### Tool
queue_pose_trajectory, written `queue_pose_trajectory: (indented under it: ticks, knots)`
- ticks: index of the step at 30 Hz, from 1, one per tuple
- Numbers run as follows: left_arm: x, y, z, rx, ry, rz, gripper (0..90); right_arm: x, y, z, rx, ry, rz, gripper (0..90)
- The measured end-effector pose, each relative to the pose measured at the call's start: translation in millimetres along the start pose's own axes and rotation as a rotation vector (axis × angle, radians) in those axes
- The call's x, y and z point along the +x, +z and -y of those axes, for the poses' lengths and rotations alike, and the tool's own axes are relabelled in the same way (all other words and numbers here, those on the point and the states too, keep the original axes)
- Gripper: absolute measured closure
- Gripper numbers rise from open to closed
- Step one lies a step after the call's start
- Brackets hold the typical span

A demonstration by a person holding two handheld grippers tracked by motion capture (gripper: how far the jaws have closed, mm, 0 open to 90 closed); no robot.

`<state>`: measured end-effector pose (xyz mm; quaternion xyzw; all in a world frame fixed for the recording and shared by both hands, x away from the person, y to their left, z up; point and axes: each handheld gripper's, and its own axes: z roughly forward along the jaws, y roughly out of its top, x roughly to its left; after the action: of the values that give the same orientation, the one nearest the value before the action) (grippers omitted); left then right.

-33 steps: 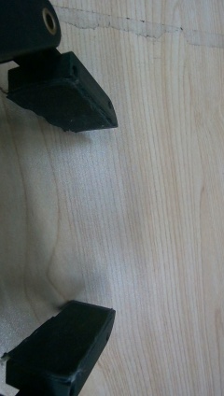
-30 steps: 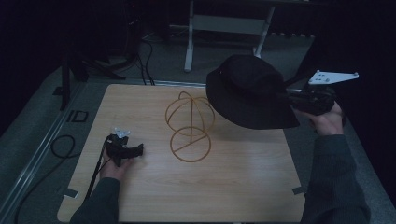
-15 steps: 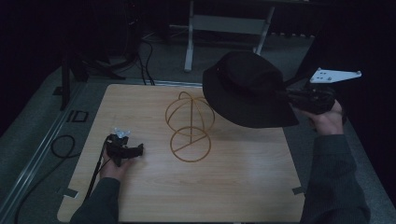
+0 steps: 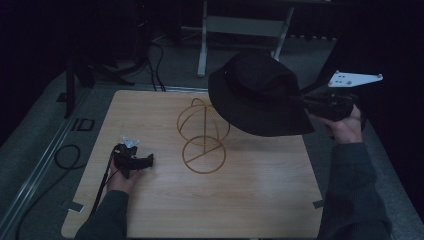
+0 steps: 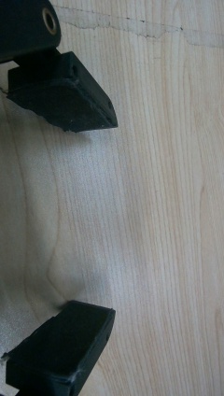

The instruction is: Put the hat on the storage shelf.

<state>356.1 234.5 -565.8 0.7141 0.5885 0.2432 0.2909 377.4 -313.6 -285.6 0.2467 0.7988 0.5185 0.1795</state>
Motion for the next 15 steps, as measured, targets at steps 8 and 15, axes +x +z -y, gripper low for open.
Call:
queue_pose_trajectory:
  ticks: [8,15]
  knots:
    - [0.0,0.0,0.0,0.000,0.000,0.000,9.0,5.3,4.3,-6.3,-0.022,-0.011,-0.034,86.8]
    - [0.0,0.0,0.0,0.000,0.000,0.000,9.0,7.9,4.4,-11.7,-0.042,-0.016,-0.056,86.8]
